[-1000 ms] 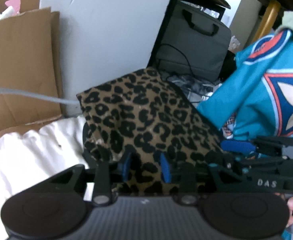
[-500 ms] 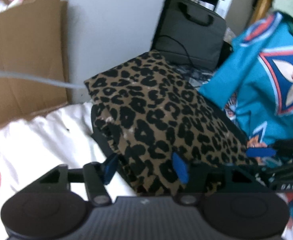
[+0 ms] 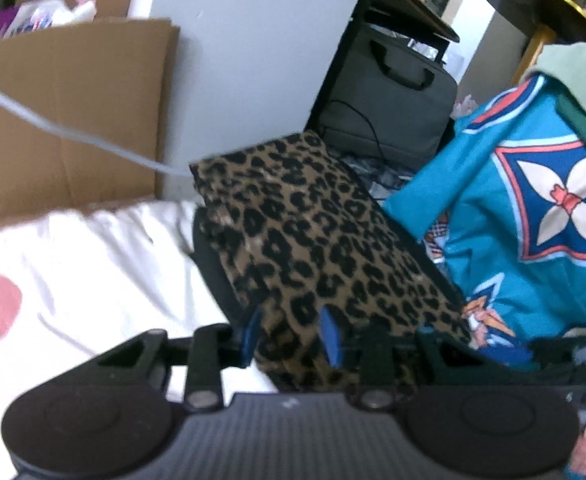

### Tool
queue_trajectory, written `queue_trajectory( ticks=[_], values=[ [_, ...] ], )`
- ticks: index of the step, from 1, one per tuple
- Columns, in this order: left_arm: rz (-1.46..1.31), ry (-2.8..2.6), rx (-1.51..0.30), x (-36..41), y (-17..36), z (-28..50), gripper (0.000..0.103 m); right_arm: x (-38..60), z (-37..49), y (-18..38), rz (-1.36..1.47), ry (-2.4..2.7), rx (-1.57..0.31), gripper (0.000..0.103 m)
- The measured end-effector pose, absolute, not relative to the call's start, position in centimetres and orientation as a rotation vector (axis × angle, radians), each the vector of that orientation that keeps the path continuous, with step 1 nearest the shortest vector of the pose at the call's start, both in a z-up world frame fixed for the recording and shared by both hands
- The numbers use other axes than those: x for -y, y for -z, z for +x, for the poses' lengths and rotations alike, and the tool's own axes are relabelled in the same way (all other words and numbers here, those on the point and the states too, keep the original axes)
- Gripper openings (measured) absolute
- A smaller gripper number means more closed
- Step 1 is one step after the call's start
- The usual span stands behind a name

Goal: Fold clothes
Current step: 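Open both tools and release the leopard bundle onto the sheet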

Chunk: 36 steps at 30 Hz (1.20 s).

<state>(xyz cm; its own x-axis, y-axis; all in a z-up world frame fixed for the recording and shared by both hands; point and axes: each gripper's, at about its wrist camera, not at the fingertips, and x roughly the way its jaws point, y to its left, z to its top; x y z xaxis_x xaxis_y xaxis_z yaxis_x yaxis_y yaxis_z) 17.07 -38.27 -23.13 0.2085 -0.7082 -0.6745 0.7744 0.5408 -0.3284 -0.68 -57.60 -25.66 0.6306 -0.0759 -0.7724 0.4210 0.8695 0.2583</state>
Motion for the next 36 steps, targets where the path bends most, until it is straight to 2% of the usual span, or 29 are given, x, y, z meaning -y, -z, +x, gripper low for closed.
queue_trajectory(
  ticks=[8,9,11,12,15,17,20,22,23,24,26,27,29,32,36],
  values=[
    [0.01,1.021,-0.984,37.2,26.2,14.4,0.037,55.5,0.2,28.4,0.489,0.182,-0.91,0.06],
    [0.003,1.019,-1.0,37.1,26.7,14.1,0.039,55.5,0.3,28.8,0.502,0.168,-0.921,0.057],
    [-0.001,1.008,-1.027,36.9,27.5,13.5,0.043,55.5,0.5,29.6,0.528,0.143,-0.948,0.042],
    [-0.004,1.003,-1.041,36.8,27.9,13.2,0.046,55.4,0.5,30.0,0.541,0.134,-0.962,0.026],
    [-0.008,1.01,-1.075,36.7,28.9,12.4,0.056,55.5,0.0,30.0,0.552,0.127,-0.957,0.011],
    [-0.018,1.003,-1.104,36.7,29.7,11.9,0.061,55.8,-0.3,29.8,0.582,0.11,-0.948,0.01],
    [-0.063,0.999,-1.154,36.5,30.7,11.4,0.06,55.7,-0.6,29.7,0.594,0.086,-0.946,0.01],
    [-0.102,1.016,-1.189,36.3,31.3,11.1,0.055,55.8,-0.6,29.8,0.607,0.083,-0.945,0.01],
    [-0.108,1.021,-1.21,36.2,31.5,10.9,0.042,55.9,-0.6,29.9,0.613,0.085,-0.946,0.01],
    [-0.112,1.025,-1.231,36.2,31.8,10.7,0.023,55.9,-0.6,30.0,0.616,0.089,-0.95,0.01],
    [-0.116,1.03,-1.253,35.8,32.1,10.4,0.021,55.9,-0.4,29.9,0.609,0.106,-0.967,0.014],
    [-0.115,1.03,-1.25,35.5,32.0,10.3,0.014,55.9,-0.2,29.9,0.605,0.115,-0.976,0.016],
    [-0.124,1.01,-1.265,34.8,31.7,10.6,0.007,55.7,0.1,29.4,0.576,0.134,-0.979,0.021],
    [-0.15,0.957,-1.303,33.6,31.6,11.1,0.006,55.5,0.1,28.6,0.555,0.163,-0.961,0.025],
    [-0.097,0.931,-1.305,32.1,31.0,11.2,0.001,55.7,-0.4,27.8,0.549,0.212,-0.935,0.025]
  ],
)
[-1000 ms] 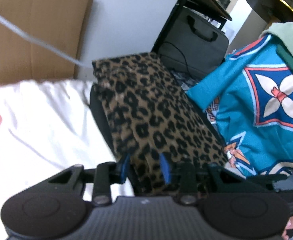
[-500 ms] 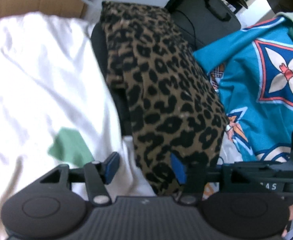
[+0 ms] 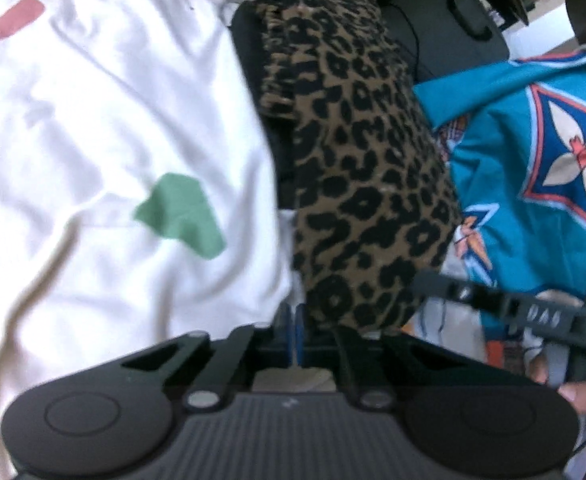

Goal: Fold clothes

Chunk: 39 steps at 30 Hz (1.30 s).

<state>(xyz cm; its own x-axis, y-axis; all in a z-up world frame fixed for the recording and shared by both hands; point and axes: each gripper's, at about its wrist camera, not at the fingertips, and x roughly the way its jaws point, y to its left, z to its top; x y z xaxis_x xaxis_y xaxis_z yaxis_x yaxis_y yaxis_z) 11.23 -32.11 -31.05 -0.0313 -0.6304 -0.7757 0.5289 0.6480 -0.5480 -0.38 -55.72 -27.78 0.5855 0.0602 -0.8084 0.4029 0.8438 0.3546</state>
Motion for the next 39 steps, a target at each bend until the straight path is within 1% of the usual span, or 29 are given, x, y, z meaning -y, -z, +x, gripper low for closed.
queue_trajectory(
  ticks=[3,5,7,8,10,11,12,14,16,18,20,23,25,29,31,32,36,39],
  values=[
    [-0.07,0.92,-1.296,31.1,29.8,11.9,0.001,55.6,-0.5,27.4,0.528,0.238,-0.932,0.025],
    [-0.054,0.92,-1.289,30.5,28.5,12.2,0.001,55.8,-0.5,27.0,0.536,0.28,-0.94,0.032],
    [-0.039,0.917,-1.286,30.2,27.2,12.6,0.007,56.3,-0.6,26.6,0.572,0.352,-0.948,0.042],
    [-0.027,0.906,-1.282,30.1,26.5,12.7,0.014,56.5,-0.5,26.3,0.584,0.378,-0.947,0.043],
    [-0.003,0.882,-1.273,30.0,25.1,12.9,0.023,56.2,-0.4,25.8,0.576,0.406,-0.948,0.049],
    [0.014,0.871,-1.262,30.0,24.2,13.0,0.034,56.0,-0.2,25.6,0.57,0.416,-0.95,0.05],
    [0.032,0.861,-1.25,29.9,23.2,13.1,0.045,55.8,-0.1,25.6,0.574,0.416,-0.95,0.054],
    [0.053,0.851,-1.23,29.6,21.4,13.3,0.054,55.2,0.3,25.4,0.589,0.418,-0.946,0.059],
    [0.076,0.849,-1.222,29.1,19.6,13.6,0.057,54.7,0.6,25.2,0.592,0.428,-0.942,0.061],
    [0.121,0.863,-1.197,28.8,17.7,13.7,0.065,54.3,1.0,24.9,0.589,0.439,-0.938,0.064],
    [0.176,0.873,-1.141,28.0,15.4,13.8,0.071,54.2,1.3,24.5,0.594,0.445,-0.928,0.066],
    [0.194,0.832,-1.124,26.8,12.8,14.3,0.071,54.1,1.6,23.6,0.598,0.472,-0.92,0.067],
    [0.169,0.789,-1.141,25.9,11.3,14.6,0.071,54.1,1.7,22.9,0.61,0.478,-0.905,0.072],
    [0.171,0.682,-1.1,24.2,7.5,14.2,0.073,53.7,2.1,21.6,0.605,0.489,-0.894,0.075],
    [0.179,0.584,-1.069,23.1,5.8,14.0,0.077,53.4,2.2,21.0,0.596,0.486,-0.897,0.077],
    [0.167,0.523,-1.069,22.2,5.1,14.0,0.08,53.3,2.2,20.6,0.593,0.486,-0.894,0.077],
    [0.122,0.362,-1.114,19.1,3.1,13.6,0.081,53.0,2.0,19.9,0.585,0.478,-0.881,0.083],
    [0.097,0.276,-1.131,16.7,1.8,12.8,0.082,52.8,2.0,19.8,0.571,0.463,-0.887,0.084]
  ],
)
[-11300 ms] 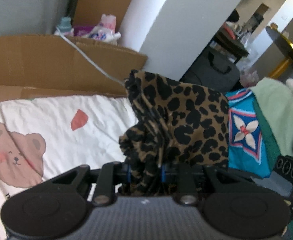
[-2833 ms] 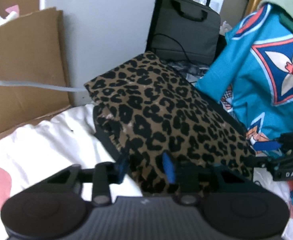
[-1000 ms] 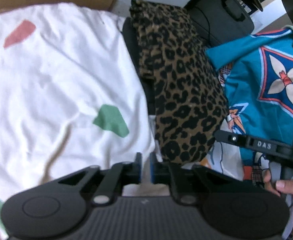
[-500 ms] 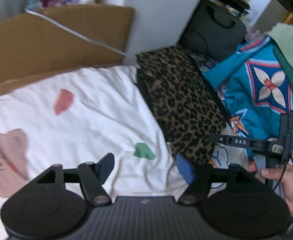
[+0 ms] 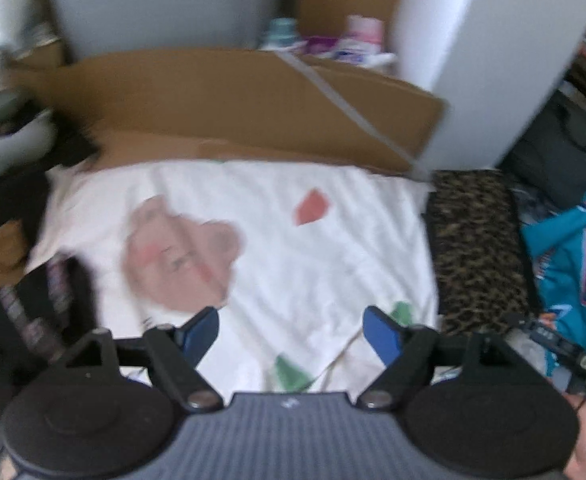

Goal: Fold clothes

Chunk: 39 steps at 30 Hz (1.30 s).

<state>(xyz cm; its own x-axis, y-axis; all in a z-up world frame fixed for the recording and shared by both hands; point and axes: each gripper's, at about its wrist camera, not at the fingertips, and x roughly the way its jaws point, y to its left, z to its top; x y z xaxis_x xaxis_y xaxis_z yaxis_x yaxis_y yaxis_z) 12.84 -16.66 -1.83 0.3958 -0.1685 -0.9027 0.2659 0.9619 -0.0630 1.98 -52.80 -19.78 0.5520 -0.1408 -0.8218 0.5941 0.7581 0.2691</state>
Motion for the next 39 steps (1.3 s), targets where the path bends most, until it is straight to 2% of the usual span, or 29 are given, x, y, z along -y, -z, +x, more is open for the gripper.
queue_trajectory(
  ticks=[5,9,15,21,28,39],
  values=[
    [0.059,0.192,-1.116,14.2,-0.2,11.1,0.097,52.0,2.2,19.5,0.554,0.447,-0.904,0.087],
    [0.064,0.164,-1.08,13.7,-0.5,10.1,0.102,50.9,2.9,18.9,0.522,0.419,-0.92,0.09],
    [0.048,0.052,-1.154,11.9,0.5,10.4,0.102,49.1,3.6,17.8,0.52,0.349,-0.935,0.092],
    [0.055,0.003,-1.1,10.7,-1.1,10.1,0.102,47.0,4.8,16.1,0.455,0.29,-0.986,0.092],
    [0.031,-0.045,-1.168,9.4,-0.9,9.8,0.102,44.6,5.3,10.5,0.407,0.232,-1.039,0.092],
    [0.001,-0.108,-1.076,7.3,-4.7,9.7,0.102,41.5,3.4,-1.1,0.388,0.219,-1.054,0.094]
  ],
)
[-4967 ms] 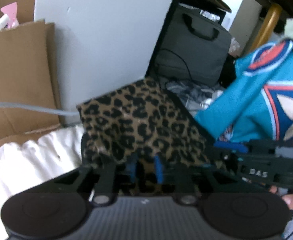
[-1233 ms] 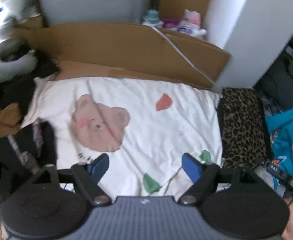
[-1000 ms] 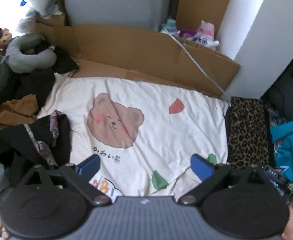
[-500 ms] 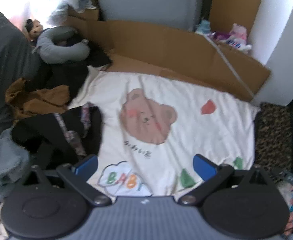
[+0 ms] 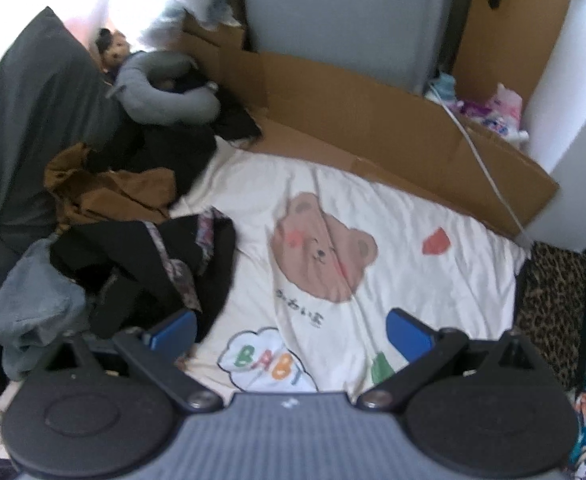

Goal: Fold clothes

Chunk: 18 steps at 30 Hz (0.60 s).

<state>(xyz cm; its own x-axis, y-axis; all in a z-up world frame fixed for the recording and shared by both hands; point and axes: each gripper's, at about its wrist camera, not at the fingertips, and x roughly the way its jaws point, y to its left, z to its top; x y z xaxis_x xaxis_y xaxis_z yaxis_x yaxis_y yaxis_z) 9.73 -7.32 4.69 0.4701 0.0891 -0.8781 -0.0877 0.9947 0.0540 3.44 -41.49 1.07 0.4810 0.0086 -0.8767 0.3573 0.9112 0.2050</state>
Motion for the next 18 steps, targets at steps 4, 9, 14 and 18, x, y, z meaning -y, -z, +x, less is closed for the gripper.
queue_trajectory(
  ticks=[4,9,14,18],
  values=[
    [0.008,-0.104,-1.122,6.7,-3.8,10.4,0.102,39.1,3.3,-4.6,0.425,0.219,-1.029,0.094],
    [-0.049,-0.094,-1.165,4.7,-3.4,10.5,0.102,35.8,3.7,-6.1,0.433,0.195,-1.006,0.095],
    [-0.056,-0.09,-1.169,3.2,-3.7,10.2,0.102,32.8,4.3,-6.7,0.415,0.15,-0.994,0.095],
    [-0.017,-0.112,-1.144,2.5,-3.3,10.2,0.102,30.4,4.4,-7.1,0.374,0.082,-1.006,0.095]
  ],
)
